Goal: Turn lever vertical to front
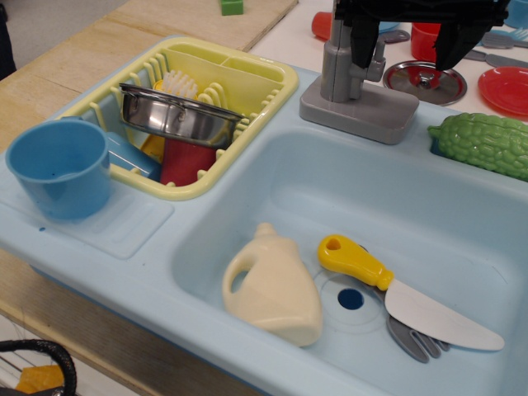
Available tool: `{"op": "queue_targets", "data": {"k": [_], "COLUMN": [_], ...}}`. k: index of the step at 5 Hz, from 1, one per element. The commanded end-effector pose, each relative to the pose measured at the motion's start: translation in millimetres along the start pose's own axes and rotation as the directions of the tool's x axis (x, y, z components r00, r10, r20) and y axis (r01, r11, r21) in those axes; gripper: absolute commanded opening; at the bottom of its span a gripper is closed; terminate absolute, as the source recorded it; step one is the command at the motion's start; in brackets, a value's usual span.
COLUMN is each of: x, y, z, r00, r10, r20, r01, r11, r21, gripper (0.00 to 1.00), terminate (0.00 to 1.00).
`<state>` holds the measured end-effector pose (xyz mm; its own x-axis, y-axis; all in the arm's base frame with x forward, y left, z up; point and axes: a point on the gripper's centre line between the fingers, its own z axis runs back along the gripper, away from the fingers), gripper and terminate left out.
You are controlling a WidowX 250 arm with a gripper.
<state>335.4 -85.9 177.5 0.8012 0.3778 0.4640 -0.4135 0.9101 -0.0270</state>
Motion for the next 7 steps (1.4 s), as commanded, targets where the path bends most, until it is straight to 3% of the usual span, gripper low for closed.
{"op": "queue_targets", "data": {"k": [1, 3, 4, 7], "x": [13, 18, 17, -14], "y": [-1, -5, -4, 10], "z": [3, -9, -10, 1], "r00": [1.000, 1.000, 0.999, 0.997], "r10": [-0.008, -0.014, -0.005, 0.072], "r20": [0.027, 0.027, 0.039, -0.001], "r01": [0.009, 0.016, 0.008, -0.072], "r11": [0.999, 0.997, 0.997, 0.993], "r21": [-0.036, -0.075, -0.082, -0.098], "gripper": [1.00, 1.00, 0.00, 0.00], "terminate": [0.00, 0.00, 0.00, 0.00]}}
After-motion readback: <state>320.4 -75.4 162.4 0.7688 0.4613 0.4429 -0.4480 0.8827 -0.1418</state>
